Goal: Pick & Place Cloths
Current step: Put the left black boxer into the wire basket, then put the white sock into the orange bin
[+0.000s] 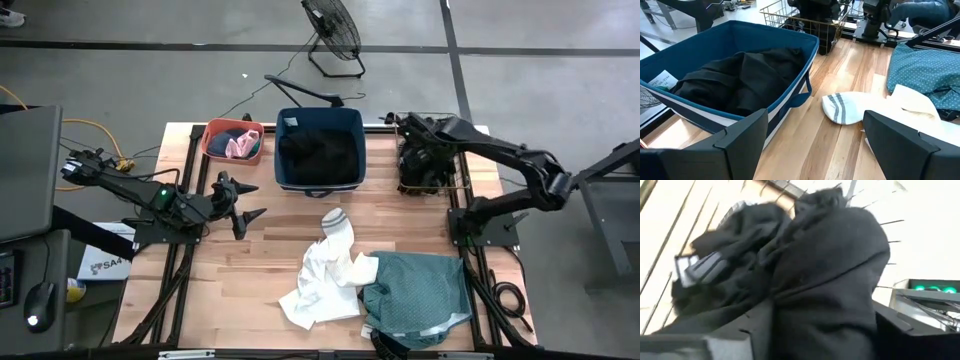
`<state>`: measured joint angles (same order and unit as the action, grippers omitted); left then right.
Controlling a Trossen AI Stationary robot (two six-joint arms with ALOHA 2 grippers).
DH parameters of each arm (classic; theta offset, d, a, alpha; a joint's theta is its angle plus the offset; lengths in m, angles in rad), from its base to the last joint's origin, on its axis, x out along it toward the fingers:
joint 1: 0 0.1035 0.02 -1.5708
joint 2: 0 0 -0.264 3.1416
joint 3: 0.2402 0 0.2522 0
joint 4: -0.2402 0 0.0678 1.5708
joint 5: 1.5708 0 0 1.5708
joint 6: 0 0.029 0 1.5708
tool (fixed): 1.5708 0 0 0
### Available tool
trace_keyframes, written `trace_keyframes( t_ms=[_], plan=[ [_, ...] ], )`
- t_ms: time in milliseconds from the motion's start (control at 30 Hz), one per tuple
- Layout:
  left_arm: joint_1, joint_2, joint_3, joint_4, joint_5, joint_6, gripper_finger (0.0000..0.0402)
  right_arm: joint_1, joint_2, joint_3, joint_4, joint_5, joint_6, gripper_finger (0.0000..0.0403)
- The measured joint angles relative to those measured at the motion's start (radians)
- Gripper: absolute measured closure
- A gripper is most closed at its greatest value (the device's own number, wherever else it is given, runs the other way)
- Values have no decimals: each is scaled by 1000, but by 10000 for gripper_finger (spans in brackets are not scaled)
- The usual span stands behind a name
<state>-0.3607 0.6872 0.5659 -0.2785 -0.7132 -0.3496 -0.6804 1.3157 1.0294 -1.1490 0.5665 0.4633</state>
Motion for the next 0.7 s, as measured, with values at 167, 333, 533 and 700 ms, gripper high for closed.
trace_keyframes(
  t_ms=[167,333,533,700],
  plan=[
    [0,0,0,0,0,0,83,0,-90,0,2,65,30,146],
    [0,0,0,0,0,0,83,0,-145,0,8,115,32,148],
    [0,0,0,0,0,0,83,0,-202,0,26,110,32,155],
    [0,0,0,-1,0,-25,83,14,-253,0,23,-127,31,164]
  ],
)
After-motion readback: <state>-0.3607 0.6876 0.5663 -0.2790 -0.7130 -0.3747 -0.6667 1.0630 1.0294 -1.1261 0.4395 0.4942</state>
